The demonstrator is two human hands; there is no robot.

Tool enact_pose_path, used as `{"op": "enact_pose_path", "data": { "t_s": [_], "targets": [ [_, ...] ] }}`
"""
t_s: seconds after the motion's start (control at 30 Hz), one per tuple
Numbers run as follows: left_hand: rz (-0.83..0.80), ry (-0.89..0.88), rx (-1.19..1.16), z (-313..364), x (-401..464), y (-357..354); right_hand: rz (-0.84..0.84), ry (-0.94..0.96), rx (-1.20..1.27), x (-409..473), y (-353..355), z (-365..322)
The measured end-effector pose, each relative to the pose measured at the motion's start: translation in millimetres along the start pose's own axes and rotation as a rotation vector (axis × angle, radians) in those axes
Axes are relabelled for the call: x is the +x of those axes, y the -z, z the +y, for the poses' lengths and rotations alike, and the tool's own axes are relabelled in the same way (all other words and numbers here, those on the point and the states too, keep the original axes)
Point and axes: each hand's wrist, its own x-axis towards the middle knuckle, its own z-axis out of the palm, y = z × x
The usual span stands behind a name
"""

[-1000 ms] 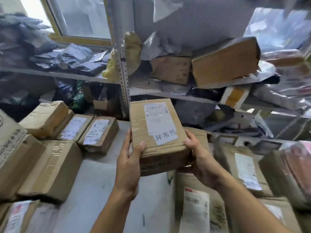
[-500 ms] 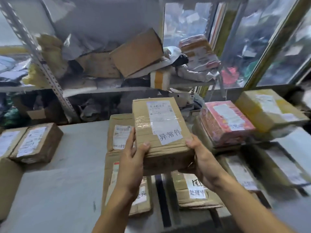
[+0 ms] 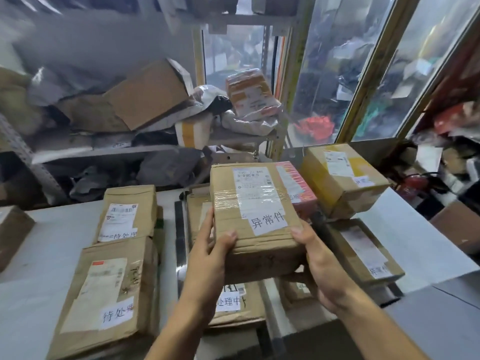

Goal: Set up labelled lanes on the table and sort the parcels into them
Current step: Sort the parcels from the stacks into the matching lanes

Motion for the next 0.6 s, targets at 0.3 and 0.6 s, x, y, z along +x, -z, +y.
{"op": "enact_pose_path", "data": {
  "t_s": [0.3, 0.6],
  "targets": [
    [0.082, -0.029, 0.01, -17.4, -11.2, -136.3, -0.133, 0.015, -0.011, -7.3, 139.4, -26.1],
    [0.015, -0.01, 0.053, -24.0, 13.7, -201.4, -0.073, 0.045, 0.083, 1.6, 208.4, -41.2]
  ]
}}
